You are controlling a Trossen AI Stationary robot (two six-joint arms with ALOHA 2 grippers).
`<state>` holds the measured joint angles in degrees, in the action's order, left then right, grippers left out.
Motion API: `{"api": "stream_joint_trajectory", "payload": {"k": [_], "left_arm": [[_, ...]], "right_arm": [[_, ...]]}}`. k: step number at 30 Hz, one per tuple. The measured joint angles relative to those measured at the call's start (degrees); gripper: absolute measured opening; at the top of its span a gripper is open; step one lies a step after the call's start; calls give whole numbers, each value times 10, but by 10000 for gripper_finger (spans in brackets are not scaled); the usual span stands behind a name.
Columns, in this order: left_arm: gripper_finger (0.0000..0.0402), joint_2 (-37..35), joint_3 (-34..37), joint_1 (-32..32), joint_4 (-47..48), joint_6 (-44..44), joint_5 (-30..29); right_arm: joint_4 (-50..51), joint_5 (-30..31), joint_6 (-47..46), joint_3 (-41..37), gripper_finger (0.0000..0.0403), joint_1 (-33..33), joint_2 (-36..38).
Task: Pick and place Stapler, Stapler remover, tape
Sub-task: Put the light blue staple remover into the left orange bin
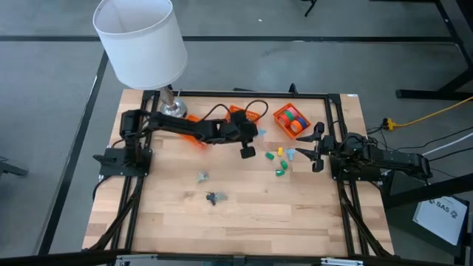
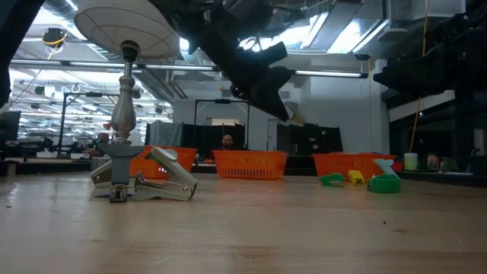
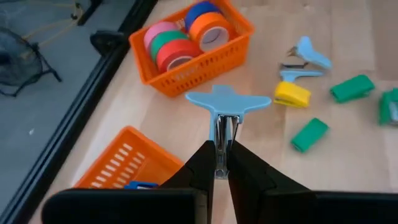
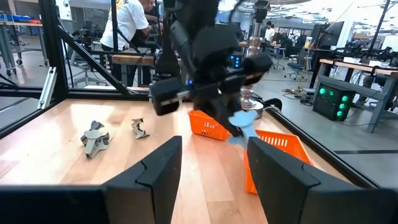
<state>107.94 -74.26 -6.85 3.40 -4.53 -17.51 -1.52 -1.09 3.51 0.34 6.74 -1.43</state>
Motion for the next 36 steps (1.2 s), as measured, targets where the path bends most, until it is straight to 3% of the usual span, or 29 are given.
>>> {"api": "stream_joint_trajectory", "payload": {"k": [7, 14, 24, 30, 36], "left_arm": [[27, -58, 1, 9, 90, -11, -10], [27, -164, 108, 31, 67, 38, -72], [27, -301, 277, 65, 47, 178, -201], [28, -339, 335, 72, 53, 269, -268], [28, -344, 360, 63, 123, 389, -311]], "right_arm": [[0, 0, 0, 0, 188, 0, 0], [0, 0, 0, 0, 188, 0, 0], [0, 0, 0, 0, 188, 0, 0], [0, 0, 0, 0, 188, 0, 0], [0, 0, 0, 0, 188, 0, 0]]}}
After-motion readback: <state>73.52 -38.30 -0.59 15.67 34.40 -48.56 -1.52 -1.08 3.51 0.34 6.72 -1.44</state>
